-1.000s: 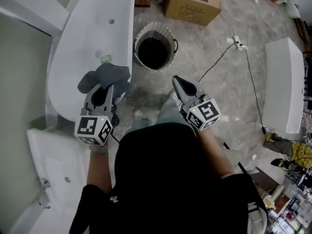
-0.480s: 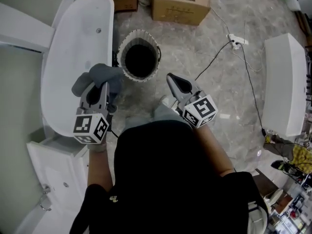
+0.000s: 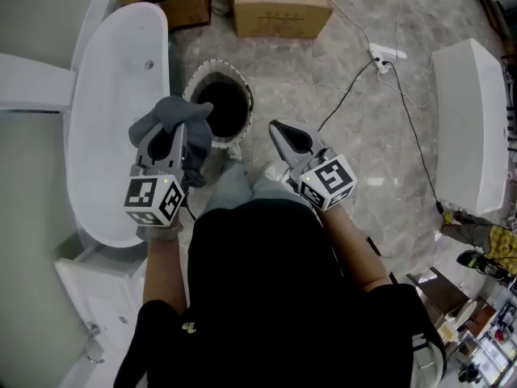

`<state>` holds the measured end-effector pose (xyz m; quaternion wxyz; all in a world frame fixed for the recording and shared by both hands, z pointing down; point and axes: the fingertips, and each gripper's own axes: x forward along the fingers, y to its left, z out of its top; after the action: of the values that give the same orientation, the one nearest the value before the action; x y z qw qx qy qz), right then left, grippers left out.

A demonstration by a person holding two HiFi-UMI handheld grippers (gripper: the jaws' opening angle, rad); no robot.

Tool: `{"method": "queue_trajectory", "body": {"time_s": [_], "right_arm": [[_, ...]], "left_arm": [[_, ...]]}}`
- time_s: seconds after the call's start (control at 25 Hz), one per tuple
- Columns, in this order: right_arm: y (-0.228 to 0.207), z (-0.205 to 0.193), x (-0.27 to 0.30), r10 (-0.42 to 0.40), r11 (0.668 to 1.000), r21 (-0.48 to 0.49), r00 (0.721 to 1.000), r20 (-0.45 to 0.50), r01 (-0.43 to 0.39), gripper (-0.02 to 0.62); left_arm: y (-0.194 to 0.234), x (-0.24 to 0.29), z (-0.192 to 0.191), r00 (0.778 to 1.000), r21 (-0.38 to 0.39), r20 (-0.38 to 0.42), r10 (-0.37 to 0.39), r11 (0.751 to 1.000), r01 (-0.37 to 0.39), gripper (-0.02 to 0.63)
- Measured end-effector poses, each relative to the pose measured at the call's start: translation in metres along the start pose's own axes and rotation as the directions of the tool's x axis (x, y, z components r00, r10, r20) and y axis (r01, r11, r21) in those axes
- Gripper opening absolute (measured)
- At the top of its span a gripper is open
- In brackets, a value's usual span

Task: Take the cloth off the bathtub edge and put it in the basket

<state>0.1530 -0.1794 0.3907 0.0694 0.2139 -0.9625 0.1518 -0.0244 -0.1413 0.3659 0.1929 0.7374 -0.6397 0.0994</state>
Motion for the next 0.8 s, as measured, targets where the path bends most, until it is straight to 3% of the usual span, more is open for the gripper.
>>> {"method": "queue_trajectory", "body": {"time_s": [0.32, 0.56, 0.8], "right_arm": [[-0.038, 0.022, 0.033, -0.105, 0.994, 0.008, 0.994, 0.005, 0.105, -0.004], [-0.076, 0.027, 0.053, -0.197, 0.98, 0.025, 0.98, -0.011, 0.197, -0.005], [-0.104, 0.031, 0.062, -0.257, 0.966, 0.038, 0.966, -0.013, 0.257, -0.005]], "left_arm": [[0.031, 0.078, 0.034, 0.995, 0.041, -0.016, -0.103, 0.994, 0.104, 0.043], [0.059, 0.137, 0.037, 0.986, 0.055, -0.079, -0.147, 0.987, 0.152, 0.043], [0.072, 0.172, 0.069, 0.983, 0.082, -0.057, -0.175, 0.98, 0.179, 0.043]]}}
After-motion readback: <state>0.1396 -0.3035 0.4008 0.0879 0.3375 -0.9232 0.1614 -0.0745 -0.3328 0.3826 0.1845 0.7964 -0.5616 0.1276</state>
